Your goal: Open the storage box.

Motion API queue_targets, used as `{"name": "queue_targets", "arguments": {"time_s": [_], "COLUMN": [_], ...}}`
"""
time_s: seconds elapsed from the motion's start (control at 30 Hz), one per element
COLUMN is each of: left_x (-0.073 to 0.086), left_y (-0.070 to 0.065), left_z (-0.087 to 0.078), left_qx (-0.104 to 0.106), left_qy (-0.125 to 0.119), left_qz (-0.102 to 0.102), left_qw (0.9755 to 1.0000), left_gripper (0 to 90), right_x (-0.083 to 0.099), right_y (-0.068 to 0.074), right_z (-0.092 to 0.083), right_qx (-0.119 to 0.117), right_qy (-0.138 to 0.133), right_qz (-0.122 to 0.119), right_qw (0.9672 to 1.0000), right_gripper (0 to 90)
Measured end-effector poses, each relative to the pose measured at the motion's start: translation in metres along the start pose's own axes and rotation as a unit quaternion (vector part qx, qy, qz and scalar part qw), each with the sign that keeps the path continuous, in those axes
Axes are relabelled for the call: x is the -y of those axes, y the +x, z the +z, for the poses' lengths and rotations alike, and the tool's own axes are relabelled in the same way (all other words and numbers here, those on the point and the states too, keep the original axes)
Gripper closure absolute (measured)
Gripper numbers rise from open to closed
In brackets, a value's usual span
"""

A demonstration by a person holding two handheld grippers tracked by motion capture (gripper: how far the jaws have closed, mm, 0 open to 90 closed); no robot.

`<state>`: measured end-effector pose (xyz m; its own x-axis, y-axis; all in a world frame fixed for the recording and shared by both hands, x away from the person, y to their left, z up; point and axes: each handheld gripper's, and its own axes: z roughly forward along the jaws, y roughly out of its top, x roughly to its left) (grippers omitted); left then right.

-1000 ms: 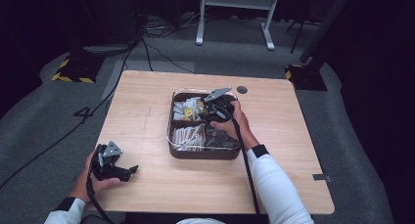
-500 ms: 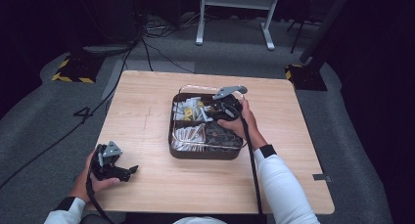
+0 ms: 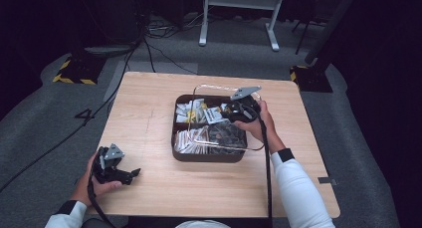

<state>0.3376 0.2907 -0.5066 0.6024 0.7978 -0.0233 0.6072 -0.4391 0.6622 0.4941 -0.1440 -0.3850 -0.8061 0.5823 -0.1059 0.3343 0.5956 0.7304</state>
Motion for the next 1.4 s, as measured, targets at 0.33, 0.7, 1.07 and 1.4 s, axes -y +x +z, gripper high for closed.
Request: {"name": "queue_targets", "arguments": {"time_s": [0.33,0.7,1.07,1.4], "left_x": [0.000,0.001,0.001,0.001], "left_y": [0.000,-0.001,-0.001,-0.001], "left_z": [0.000,0.000,-0.001,-0.001], "left_qx": [0.000,-0.004,-0.006,-0.007], "left_qy": [0.000,-0.001,-0.002,-0.002], "left_qz": [0.000,-0.002,-0.004,-0.003], "left_qw": [1.0000,1.0000,1.0000,1.0000], "left_gripper": [0.5,0.5,0.5,0.5], "right_x": [0.013,0.038,0.063,0.080], "right_y": [-0.014,-0.032,-0.046,-0.057], "right_z": [-0.022,-0.051,-0.073,-0.089], "right_qx": [0.014,0.033,0.049,0.062], "right_qy": [-0.005,-0.010,-0.008,-0.005], "right_qz": [0.011,0.030,0.045,0.058], "right_qw": [0.9998,0.9990,0.9978,0.9964], "right_gripper": [59.5,59.5,59.5,59.5]}}
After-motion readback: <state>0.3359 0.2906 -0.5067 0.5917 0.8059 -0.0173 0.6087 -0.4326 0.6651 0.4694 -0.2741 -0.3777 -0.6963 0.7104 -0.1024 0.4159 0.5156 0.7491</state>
